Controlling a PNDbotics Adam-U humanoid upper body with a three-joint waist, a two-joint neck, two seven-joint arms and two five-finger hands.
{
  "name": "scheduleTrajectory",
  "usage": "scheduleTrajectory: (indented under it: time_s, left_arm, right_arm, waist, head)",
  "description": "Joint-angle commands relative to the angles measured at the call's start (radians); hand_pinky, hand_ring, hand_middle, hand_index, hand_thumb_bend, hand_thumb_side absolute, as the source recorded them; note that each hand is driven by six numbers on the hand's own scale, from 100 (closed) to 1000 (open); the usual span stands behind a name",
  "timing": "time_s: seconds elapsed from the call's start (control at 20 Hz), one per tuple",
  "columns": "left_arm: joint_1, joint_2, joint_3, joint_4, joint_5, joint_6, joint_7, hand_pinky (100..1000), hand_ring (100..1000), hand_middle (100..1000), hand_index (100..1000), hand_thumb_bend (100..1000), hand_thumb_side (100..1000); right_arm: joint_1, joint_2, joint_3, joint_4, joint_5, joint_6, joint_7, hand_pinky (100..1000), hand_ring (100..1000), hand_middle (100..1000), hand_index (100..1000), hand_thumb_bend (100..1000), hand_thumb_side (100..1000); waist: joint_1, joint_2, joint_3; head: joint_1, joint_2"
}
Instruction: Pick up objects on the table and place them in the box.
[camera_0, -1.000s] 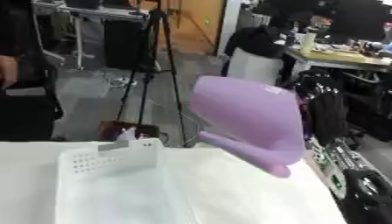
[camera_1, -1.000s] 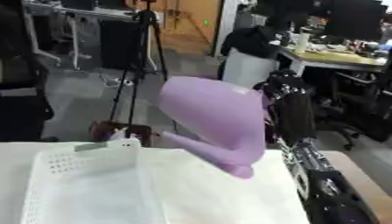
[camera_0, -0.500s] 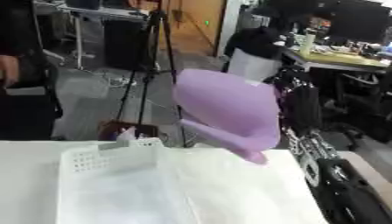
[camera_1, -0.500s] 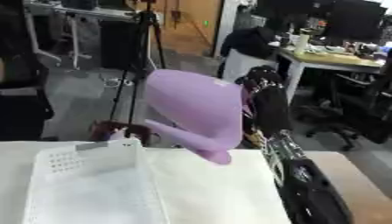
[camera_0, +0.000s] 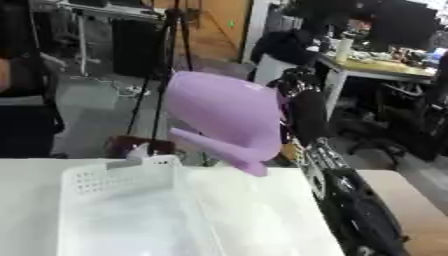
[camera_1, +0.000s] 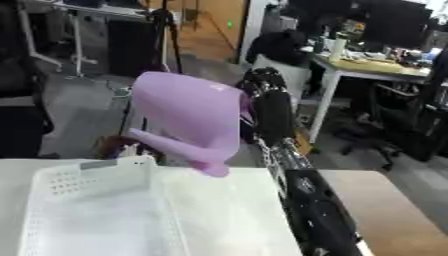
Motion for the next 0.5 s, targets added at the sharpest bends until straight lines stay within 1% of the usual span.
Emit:
scheduleTrajectory:
  time_s: [0.05,0.2,0.5]
  left_arm:
    - [-0.017,-0.003,0.011,-0.018,-0.012,-0.005,0.089,725,780,808,757,100,773]
    - [-0.022,-0.008,0.008,-0.018,-0.021,-0.008,0.135,722,778,809,759,100,783]
    - [-0.041,-0.026,0.018,-0.018,-0.036,-0.027,0.202,716,778,811,763,140,811]
  right_arm:
    - [-0.026,-0.012,-0.010,-0.010,0.018,0.001,-0.006,747,676,443,554,100,992]
    - [-0.027,-0.004,-0.011,-0.009,0.027,0.003,-0.006,747,676,443,554,100,995]
    - [-0.029,0.022,-0.009,-0.012,0.048,0.006,-0.006,745,675,441,554,100,998]
  waist:
    - [0.003,-0.030,0.006]
    - [-0.001,-0.033,0.016]
    - [-0.019,-0.045,0.042]
  head:
    - [-0.010,0.006]
    - [-0.009,0.008]
    - [-0.015,0.015]
